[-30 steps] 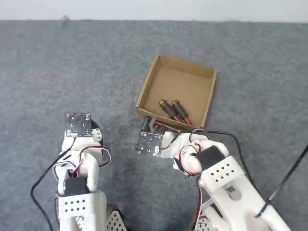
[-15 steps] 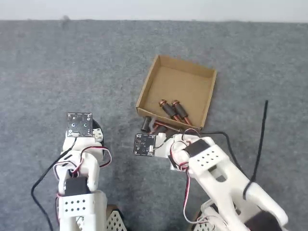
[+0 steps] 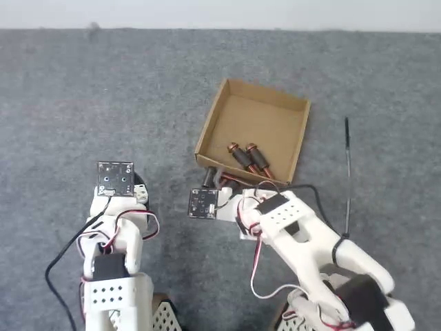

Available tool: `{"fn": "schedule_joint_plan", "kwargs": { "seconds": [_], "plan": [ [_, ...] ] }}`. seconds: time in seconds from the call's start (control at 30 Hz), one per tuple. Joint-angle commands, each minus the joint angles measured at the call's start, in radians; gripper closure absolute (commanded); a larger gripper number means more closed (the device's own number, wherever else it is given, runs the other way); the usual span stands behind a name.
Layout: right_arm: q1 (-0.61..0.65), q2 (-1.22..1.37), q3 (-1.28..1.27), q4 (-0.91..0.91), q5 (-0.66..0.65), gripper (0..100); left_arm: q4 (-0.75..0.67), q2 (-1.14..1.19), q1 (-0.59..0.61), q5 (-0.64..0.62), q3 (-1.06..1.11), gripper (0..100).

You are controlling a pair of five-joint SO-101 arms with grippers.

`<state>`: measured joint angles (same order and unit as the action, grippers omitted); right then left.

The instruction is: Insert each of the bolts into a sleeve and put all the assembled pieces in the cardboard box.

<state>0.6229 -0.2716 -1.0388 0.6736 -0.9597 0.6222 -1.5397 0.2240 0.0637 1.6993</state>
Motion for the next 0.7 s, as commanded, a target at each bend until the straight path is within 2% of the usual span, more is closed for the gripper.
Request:
{"fn": "schedule_joint_plan", "kwargs": {
  "seconds": [0.0, 0.2, 0.27, 0.33, 0.47, 0.67],
  "plan": [
    [0.01, 0.053, 0.083, 0.059, -0.032, 89.7, -0.008, -0.018, -0.006, 0.014, -0.008, 99],
    [0.008, 0.148, 0.175, 0.111, -0.025, 90.3, -0.009, -0.018, -0.006, 0.014, -0.008, 99],
    [0.008, 0.147, 0.176, 0.108, 0.011, 94.3, -0.009, -0.018, -0.006, 0.014, -0.008, 99],
    [0.01, 0.136, 0.18, 0.096, 0.069, 99.8, -0.009, -0.018, -0.006, 0.014, -0.008, 99],
    [-0.004, 0.094, 0.206, 0.102, 0.247, 99.1, -0.009, -0.018, -0.006, 0.014, -0.008, 99],
    [-0.096, -0.038, 0.215, 0.114, 0.456, 99.3, -0.009, -0.018, -0.006, 0.014, -0.008, 99]
  ]
}}
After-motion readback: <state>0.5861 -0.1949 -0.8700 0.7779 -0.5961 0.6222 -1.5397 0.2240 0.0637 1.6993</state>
